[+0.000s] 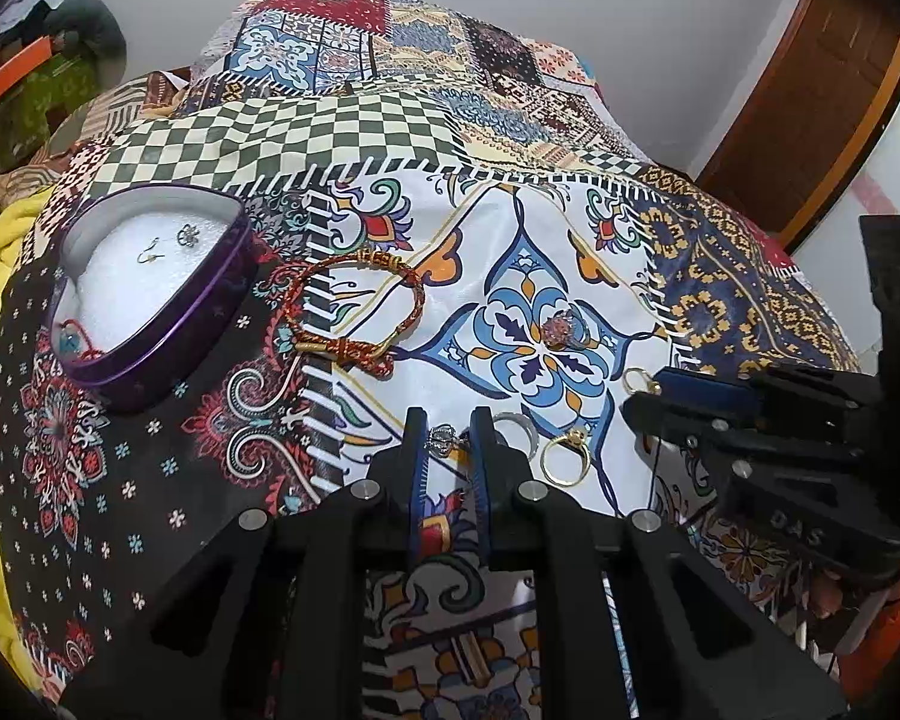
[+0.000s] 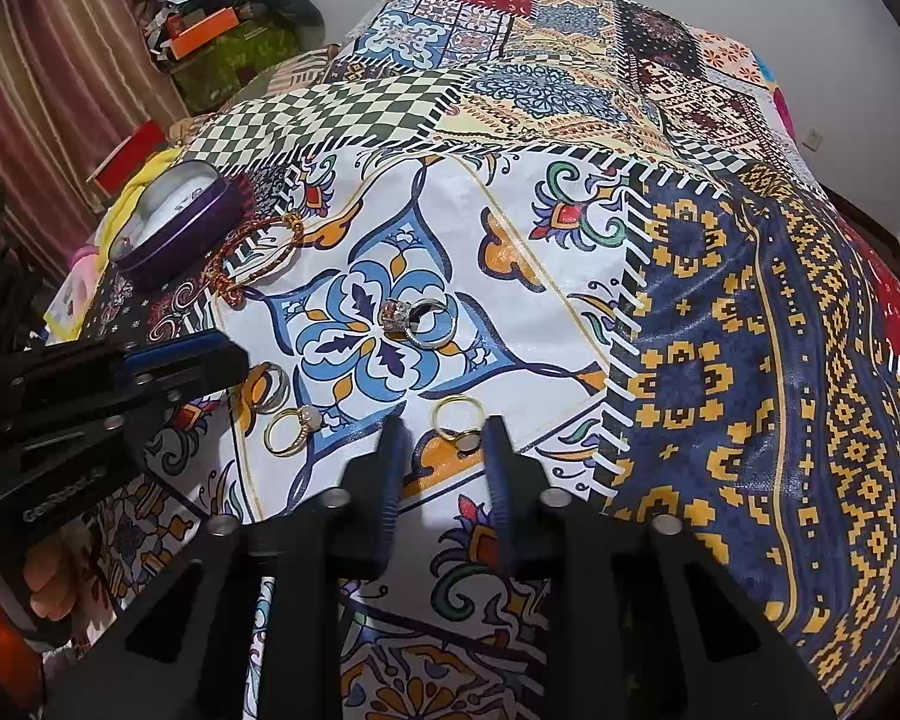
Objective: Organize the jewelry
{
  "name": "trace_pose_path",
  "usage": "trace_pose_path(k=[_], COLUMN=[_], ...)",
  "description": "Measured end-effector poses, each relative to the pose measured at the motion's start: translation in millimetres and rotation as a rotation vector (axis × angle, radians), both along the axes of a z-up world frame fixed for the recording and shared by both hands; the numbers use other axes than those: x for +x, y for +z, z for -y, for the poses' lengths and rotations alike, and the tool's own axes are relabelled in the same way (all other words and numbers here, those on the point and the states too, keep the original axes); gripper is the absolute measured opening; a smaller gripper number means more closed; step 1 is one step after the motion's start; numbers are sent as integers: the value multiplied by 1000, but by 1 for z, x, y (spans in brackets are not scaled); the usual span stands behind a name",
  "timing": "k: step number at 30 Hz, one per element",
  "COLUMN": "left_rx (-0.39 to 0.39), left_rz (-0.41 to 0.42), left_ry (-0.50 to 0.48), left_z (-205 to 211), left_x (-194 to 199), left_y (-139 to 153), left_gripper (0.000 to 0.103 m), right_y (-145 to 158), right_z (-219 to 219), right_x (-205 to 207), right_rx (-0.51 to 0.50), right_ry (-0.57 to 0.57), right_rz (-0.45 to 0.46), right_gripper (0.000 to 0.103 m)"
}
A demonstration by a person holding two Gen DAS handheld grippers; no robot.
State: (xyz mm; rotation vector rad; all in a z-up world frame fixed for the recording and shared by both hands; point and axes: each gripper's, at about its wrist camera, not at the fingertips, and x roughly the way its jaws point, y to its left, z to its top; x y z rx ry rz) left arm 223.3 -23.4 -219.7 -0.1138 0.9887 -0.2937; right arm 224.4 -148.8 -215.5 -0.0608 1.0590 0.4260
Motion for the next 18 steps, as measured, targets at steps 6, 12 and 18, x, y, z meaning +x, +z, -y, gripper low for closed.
trace_pose_path(k=[6, 12, 18], left_rx=[17, 17, 26], left_rz=[35, 81, 140], left_ry=[6, 16, 36], left_z=[-3, -5, -12], left_x=[-12, -19, -27], left_y=[15, 34, 59], left_gripper=[12, 12, 12], right_y=[0, 9, 25], right_z=[1, 4, 8], right_x=[0, -2, -6], right_rx=[13, 28, 50], right_ry=[-1, -17, -30], right_rz=[3, 30, 62], right_gripper=[9, 9, 9])
